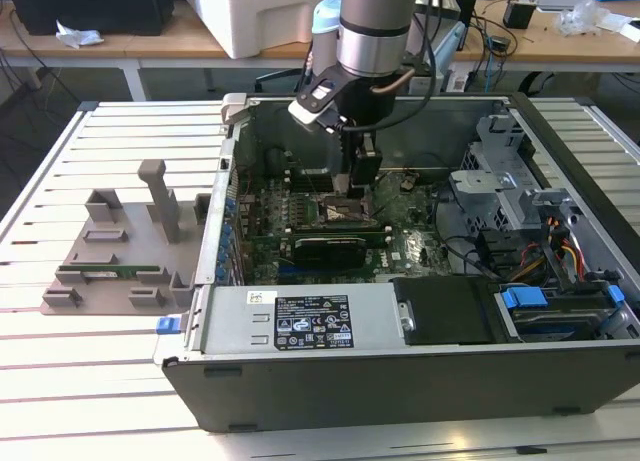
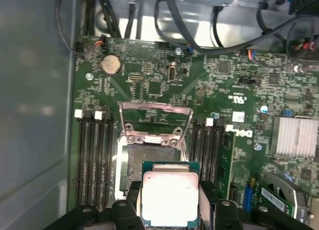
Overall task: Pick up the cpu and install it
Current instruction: 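Place the cpu into insertion slot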
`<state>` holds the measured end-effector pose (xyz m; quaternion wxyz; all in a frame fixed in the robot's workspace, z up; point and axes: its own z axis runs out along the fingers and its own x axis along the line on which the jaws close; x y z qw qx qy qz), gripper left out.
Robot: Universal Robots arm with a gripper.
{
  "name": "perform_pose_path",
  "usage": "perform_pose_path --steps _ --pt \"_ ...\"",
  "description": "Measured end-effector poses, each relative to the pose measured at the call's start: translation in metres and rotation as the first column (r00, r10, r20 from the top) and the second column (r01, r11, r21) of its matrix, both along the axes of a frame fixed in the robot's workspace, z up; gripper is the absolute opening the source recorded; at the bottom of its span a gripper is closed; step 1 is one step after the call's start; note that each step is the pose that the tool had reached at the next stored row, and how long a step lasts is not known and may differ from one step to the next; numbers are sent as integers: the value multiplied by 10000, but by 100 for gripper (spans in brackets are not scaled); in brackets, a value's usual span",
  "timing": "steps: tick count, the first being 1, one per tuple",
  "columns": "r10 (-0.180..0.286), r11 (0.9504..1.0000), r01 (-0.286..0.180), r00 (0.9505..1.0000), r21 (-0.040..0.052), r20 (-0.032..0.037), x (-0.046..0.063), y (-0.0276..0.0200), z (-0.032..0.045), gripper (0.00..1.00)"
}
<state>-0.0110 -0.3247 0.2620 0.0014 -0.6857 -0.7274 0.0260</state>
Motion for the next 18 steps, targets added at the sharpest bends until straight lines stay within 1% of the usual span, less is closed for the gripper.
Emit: perform_pose_path --steps 1,2,3,4,11,12,14,16,18 --pt "-58 9999 58 10000 -142 0 0 1 -2 54" --pt "-72 9997 72 10000 -219 0 0 8 -3 54" --pt "-80 9996 80 10000 -275 2 1 17 -4 54" --pt "-83 9995 83 10000 -296 1 2 19 -4 54" --pt "-85 9995 85 10000 -309 4 1 21 -7 54" --pt "-88 9994 88 10000 -341 1 0 26 -10 54" --pt "-85 9992 85 10000 -392 1 1 46 -20 54" --pt "-85 9991 85 10000 -413 1 1 87 -50 54" --pt "-85 9991 85 10000 -418 -1 1 115 -95 54"
